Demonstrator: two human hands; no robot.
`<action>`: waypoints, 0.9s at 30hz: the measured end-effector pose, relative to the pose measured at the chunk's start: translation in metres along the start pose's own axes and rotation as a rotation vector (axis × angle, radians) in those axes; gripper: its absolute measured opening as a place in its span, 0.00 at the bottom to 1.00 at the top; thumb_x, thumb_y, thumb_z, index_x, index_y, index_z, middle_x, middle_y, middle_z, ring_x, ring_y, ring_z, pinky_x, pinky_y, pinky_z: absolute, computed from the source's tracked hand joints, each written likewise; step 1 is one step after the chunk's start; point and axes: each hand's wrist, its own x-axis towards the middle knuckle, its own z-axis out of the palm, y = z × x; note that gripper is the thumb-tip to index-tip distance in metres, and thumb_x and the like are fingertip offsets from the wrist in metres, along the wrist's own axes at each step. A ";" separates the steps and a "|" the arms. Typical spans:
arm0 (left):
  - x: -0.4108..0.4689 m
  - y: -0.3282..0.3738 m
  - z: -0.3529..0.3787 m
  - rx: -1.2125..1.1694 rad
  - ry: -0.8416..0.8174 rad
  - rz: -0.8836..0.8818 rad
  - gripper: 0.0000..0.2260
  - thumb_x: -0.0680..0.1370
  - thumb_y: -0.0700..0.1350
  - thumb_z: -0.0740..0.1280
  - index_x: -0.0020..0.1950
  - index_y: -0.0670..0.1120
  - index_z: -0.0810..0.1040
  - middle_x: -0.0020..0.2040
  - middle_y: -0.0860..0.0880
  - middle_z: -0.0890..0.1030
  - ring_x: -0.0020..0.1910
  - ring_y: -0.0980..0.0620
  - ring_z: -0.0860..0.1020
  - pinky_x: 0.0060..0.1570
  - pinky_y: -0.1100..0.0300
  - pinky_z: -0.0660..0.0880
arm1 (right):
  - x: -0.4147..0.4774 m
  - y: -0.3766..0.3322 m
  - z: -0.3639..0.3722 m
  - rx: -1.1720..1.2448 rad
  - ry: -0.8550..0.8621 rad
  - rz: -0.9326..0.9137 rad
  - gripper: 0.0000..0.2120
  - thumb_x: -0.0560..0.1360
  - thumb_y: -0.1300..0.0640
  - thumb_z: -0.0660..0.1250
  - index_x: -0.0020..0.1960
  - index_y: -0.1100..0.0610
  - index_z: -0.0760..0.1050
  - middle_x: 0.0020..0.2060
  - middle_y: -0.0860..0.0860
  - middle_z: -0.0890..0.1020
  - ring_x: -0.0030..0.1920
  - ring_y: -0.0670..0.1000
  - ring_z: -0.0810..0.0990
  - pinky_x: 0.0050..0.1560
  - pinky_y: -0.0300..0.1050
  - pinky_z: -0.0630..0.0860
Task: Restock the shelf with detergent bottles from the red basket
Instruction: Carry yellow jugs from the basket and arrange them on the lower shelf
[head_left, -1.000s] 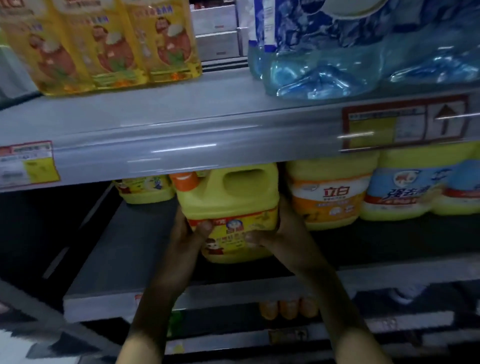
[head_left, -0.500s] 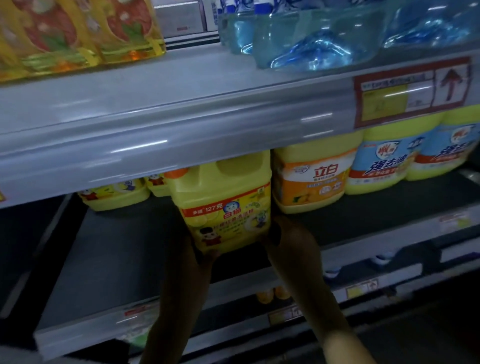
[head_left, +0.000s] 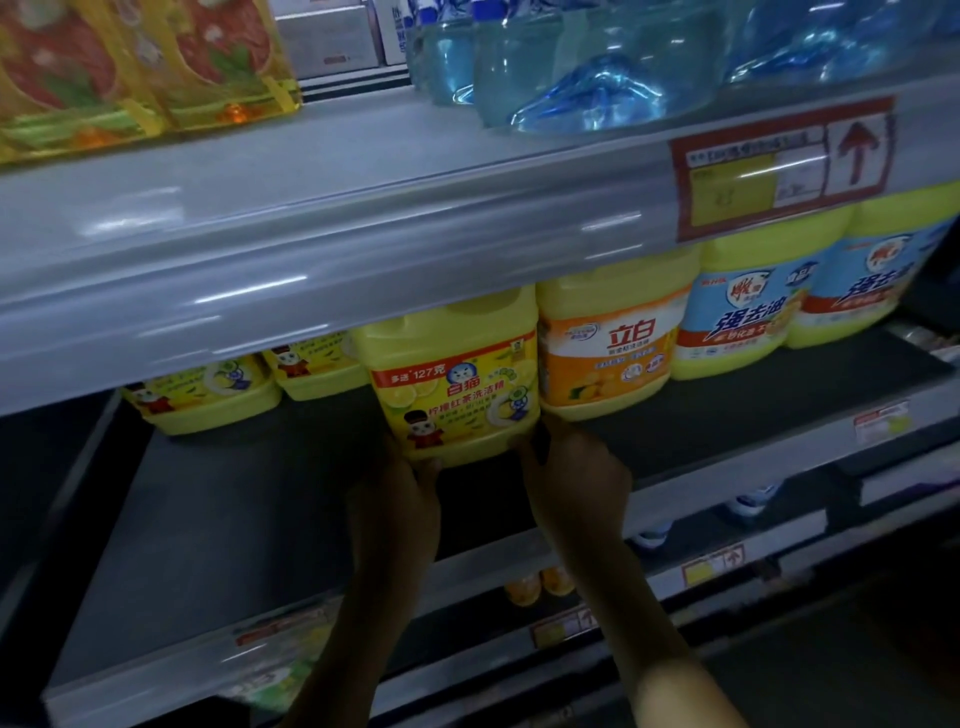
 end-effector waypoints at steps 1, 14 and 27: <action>-0.002 0.004 -0.001 0.031 -0.005 -0.004 0.19 0.78 0.47 0.69 0.66 0.43 0.72 0.60 0.40 0.79 0.59 0.38 0.78 0.53 0.44 0.77 | 0.000 0.000 0.000 0.010 -0.002 0.001 0.15 0.80 0.41 0.62 0.61 0.49 0.77 0.51 0.49 0.85 0.51 0.54 0.84 0.48 0.47 0.77; -0.013 0.016 -0.007 0.119 0.027 -0.030 0.17 0.78 0.48 0.69 0.64 0.43 0.74 0.55 0.43 0.82 0.54 0.42 0.81 0.44 0.52 0.76 | 0.002 0.003 0.010 0.006 0.050 -0.011 0.13 0.80 0.43 0.63 0.59 0.49 0.77 0.50 0.49 0.85 0.51 0.54 0.83 0.46 0.46 0.75; -0.010 0.011 -0.010 0.245 -0.065 -0.004 0.21 0.79 0.54 0.64 0.67 0.42 0.69 0.54 0.42 0.81 0.51 0.43 0.81 0.46 0.48 0.80 | 0.000 0.010 0.015 0.009 0.193 -0.131 0.13 0.80 0.44 0.64 0.57 0.51 0.79 0.48 0.53 0.85 0.48 0.58 0.83 0.43 0.47 0.76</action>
